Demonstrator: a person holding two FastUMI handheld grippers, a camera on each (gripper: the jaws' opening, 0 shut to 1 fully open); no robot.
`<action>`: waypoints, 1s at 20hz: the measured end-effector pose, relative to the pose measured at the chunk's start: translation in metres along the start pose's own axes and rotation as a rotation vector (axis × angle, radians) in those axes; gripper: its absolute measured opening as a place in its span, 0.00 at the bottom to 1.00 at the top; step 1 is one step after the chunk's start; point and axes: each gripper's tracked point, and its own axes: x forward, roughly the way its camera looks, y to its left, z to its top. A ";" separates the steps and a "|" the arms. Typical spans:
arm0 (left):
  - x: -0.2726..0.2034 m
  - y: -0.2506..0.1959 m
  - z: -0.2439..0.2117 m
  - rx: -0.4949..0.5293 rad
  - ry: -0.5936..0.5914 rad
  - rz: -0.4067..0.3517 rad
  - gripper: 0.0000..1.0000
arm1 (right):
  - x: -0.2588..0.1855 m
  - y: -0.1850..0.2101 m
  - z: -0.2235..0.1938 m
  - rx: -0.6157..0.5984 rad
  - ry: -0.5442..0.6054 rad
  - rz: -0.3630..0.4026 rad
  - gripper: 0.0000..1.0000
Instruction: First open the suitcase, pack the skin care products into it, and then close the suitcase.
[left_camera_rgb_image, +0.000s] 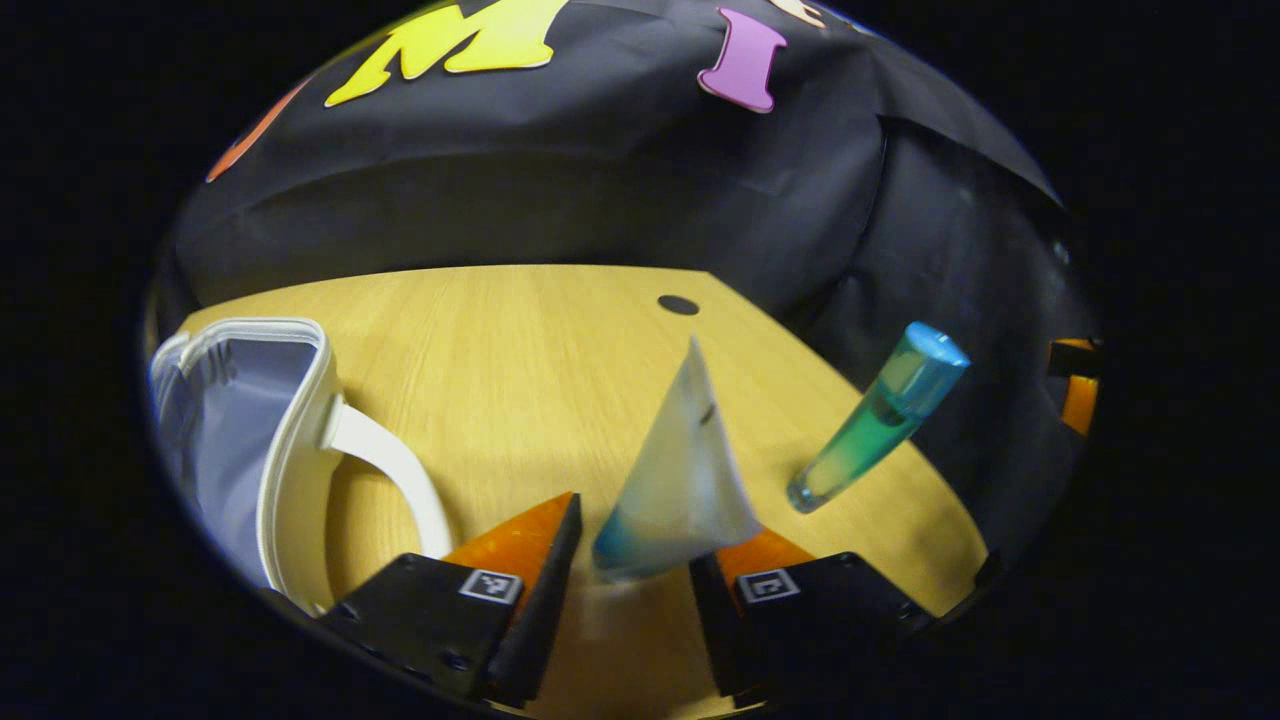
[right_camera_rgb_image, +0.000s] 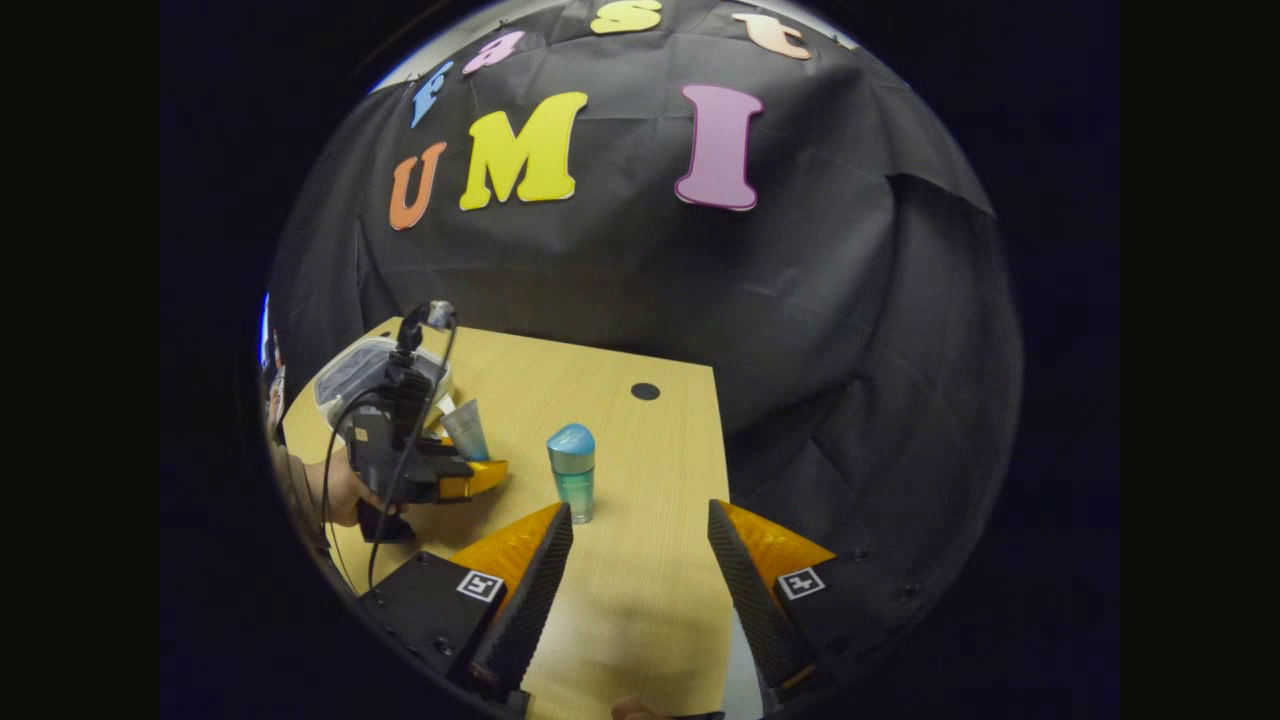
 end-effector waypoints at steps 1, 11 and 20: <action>0.010 0.000 0.000 0.017 0.003 0.004 0.43 | 0.001 0.003 0.006 0.025 -0.018 0.011 0.81; -0.065 -0.024 0.019 -0.027 -0.009 0.016 0.37 | 0.068 0.053 0.046 0.050 -0.073 0.066 0.80; -0.210 -0.004 0.016 -0.076 -0.027 0.017 0.36 | 0.135 0.062 0.006 0.096 0.033 -0.053 0.66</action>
